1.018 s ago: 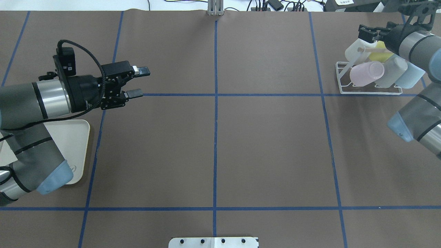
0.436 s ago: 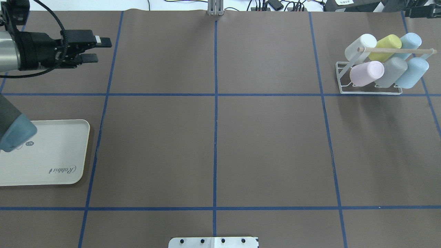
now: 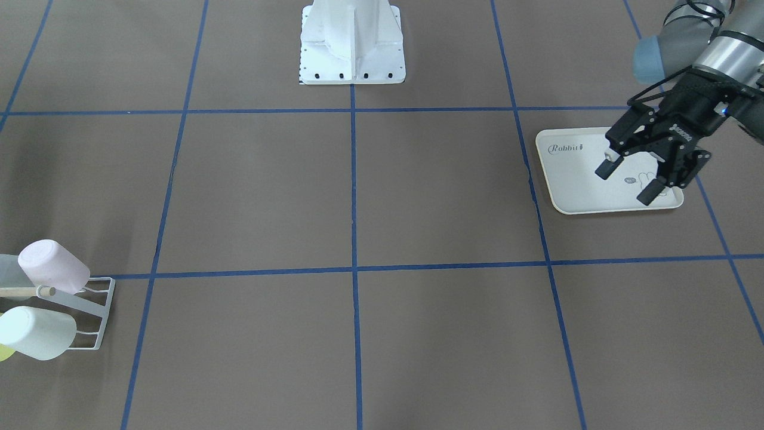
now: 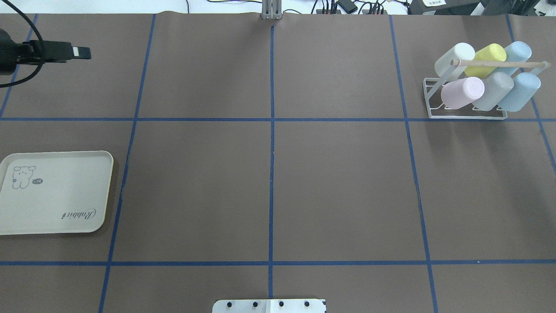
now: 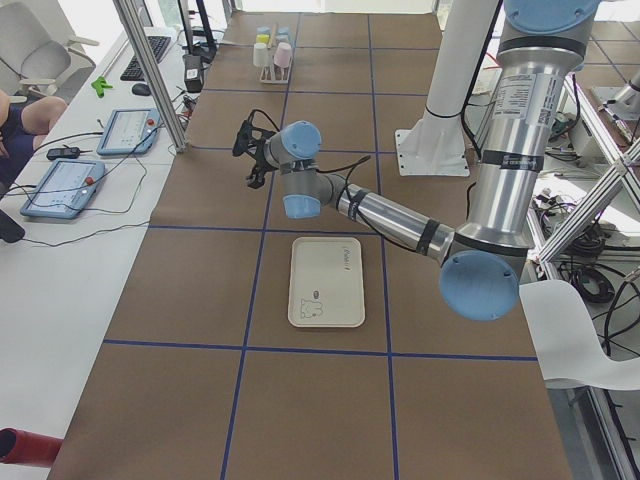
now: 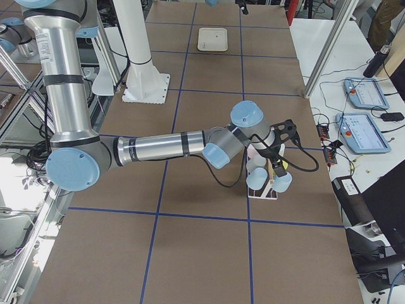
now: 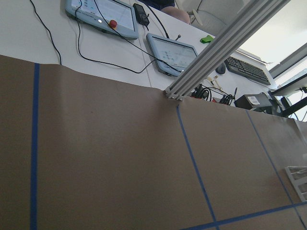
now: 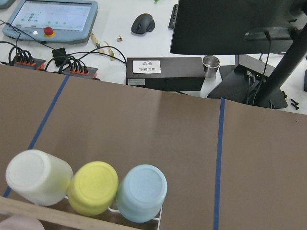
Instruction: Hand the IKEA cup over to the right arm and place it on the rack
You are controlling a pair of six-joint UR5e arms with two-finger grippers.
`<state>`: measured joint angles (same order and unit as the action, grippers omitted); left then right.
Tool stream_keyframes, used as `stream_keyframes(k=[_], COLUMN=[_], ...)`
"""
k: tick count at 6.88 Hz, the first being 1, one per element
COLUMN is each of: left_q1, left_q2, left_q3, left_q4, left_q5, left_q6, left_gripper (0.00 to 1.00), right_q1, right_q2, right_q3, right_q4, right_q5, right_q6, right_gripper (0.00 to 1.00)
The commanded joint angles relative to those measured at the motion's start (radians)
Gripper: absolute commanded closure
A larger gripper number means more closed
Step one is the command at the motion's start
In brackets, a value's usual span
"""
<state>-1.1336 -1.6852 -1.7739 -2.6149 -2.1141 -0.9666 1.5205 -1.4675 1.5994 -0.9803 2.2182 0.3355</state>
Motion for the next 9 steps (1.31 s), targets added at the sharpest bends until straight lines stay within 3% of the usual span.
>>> stream_keyframes(k=[1, 2, 3, 4, 6, 9], left_q1=[-0.133, -0.241, -0.291, -0.336, -0.411, -0.423], left_q2=[0.094, 0.094, 0.098, 0.132, 0.143, 0.165], left_q3=[0.06, 0.115, 0.158, 0.189, 0.192, 0.223], left_q4=[0.032, 0.074, 0.081, 0.111, 0.16, 0.157], left_q5=[-0.082, -0.18, -0.19, -0.191, -0.196, -0.17], left_q6=[0.397, 0.546, 0.766, 0.835, 0.848, 0.848], left_gripper=[0.0, 0.0, 0.0, 0.0, 0.0, 0.0], right_q1=[0.082, 0.09, 0.093, 0.084, 0.084, 0.086], right_q2=[-0.043, -0.048, -0.066, -0.111, -0.148, -0.201], right_q3=[0.002, 0.002, 0.005, 0.01, 0.021, 0.024], right_q4=[-0.189, -0.287, -0.381, -0.415, -0.411, -0.406], right_q5=[0.089, 0.09, 0.08, 0.06, 0.057, 0.067], right_q6=[-0.229, -0.328, -0.37, -0.371, -0.359, -0.386], right_gripper=[0.0, 0.0, 0.0, 0.0, 0.0, 0.0])
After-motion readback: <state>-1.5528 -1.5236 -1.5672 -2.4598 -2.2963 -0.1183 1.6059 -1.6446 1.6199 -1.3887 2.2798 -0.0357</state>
